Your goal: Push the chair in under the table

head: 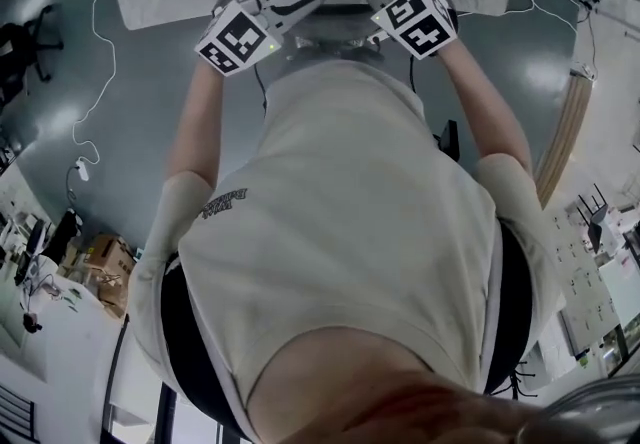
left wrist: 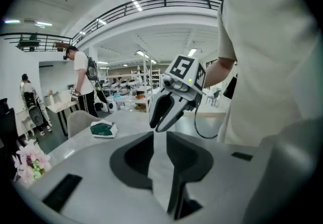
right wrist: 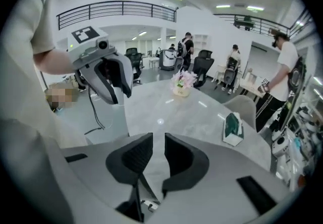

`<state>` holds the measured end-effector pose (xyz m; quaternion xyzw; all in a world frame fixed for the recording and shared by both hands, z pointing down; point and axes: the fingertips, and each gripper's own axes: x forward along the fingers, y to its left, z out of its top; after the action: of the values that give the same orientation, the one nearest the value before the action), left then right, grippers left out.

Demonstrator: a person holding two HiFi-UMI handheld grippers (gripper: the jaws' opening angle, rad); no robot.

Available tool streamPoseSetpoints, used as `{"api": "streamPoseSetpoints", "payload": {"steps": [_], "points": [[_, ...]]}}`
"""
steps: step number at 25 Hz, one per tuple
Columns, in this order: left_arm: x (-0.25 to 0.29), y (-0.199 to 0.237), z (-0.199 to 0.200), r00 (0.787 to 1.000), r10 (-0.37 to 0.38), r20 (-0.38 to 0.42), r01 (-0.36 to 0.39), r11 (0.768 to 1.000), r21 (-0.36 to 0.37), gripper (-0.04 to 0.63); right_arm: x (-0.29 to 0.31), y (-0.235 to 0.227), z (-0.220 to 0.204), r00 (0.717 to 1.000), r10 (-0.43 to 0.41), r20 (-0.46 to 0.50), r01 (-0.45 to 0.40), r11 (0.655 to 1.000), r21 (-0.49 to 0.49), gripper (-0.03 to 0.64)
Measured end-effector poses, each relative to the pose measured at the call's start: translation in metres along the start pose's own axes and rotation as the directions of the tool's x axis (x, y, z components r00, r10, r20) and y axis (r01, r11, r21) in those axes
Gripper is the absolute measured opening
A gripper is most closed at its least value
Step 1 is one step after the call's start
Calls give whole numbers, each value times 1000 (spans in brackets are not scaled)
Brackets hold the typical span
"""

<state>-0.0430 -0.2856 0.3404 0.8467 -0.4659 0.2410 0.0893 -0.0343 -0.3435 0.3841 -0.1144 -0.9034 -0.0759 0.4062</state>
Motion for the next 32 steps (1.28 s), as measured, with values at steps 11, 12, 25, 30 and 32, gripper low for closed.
{"api": "streamPoseSetpoints", "payload": {"steps": [11,12,25,30,32], "points": [[-72,59,148,895,247,371,-245,968,-52,57,-97,-53,118,880,-285,380,241,957,160,49],[-78,60,157,891,255,377,-266,964,-23,55,-106,-55,126,864,-299,405,253,953,164,46],[-130,80,207,757,406,512,-416,904,-100,11,-196,-54,201,666,-367,649,301,929,217,21],[-142,86,205,722,460,516,-478,871,-108,11,-207,-51,208,638,-379,670,329,921,208,18],[-144,85,206,724,458,515,-483,870,-95,11,-210,-49,209,635,-379,673,329,921,208,17]]}}
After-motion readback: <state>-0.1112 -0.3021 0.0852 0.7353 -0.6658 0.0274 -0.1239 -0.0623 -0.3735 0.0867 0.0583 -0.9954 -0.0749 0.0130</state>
